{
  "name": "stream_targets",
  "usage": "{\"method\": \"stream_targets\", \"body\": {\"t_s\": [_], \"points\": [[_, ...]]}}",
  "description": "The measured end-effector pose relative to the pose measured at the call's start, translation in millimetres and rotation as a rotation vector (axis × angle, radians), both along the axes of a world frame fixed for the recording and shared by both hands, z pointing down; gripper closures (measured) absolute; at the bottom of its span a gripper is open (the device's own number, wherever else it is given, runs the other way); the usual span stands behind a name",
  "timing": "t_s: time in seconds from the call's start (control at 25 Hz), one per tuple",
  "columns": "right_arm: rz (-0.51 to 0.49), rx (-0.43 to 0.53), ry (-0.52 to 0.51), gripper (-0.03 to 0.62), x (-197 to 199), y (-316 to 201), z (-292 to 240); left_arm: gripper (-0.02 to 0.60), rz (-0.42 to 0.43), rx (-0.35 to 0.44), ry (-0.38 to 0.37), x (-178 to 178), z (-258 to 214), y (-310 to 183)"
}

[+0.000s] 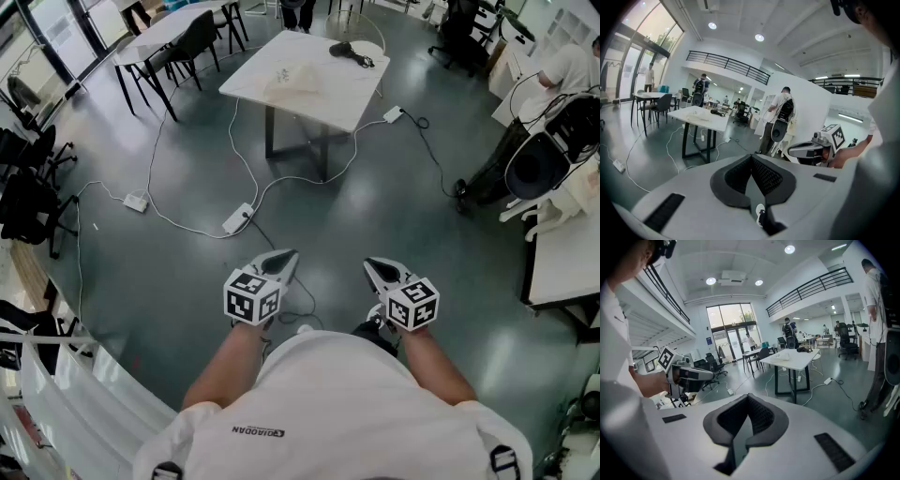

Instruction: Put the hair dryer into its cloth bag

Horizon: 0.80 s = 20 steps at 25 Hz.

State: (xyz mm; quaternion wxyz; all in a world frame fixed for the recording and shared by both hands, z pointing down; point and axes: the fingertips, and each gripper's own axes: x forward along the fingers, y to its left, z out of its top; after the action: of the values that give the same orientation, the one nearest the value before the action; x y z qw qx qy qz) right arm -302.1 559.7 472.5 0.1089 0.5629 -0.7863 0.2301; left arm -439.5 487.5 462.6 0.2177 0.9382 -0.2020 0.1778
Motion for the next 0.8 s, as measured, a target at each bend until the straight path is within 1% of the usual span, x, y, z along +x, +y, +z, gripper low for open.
{"method": "stream_targets", "body": {"t_s": [0.36,0.44,0.56,0.68,0.8], "points": [[-0.008,0.001,0.015,0.572,-2,-1,-3,0.554,0.017,0.004,0.007,2,-4,-1],[-0.014,-0.001,0.003,0.572,-4,1,-2,0.554,0.016,0.002,0.009,1,-3,-2],[-0.049,-0.003,-0.029,0.572,-14,2,-3,0.554,0.015,-0.007,0.018,1,-3,-3],[-0.064,-0.011,0.000,0.572,-21,4,1,0.554,0.010,-0.025,0.032,0,0,-1],[-0.053,-0.028,0.018,0.572,-23,4,6,0.554,0.011,-0.031,0.037,-3,2,2]]}}
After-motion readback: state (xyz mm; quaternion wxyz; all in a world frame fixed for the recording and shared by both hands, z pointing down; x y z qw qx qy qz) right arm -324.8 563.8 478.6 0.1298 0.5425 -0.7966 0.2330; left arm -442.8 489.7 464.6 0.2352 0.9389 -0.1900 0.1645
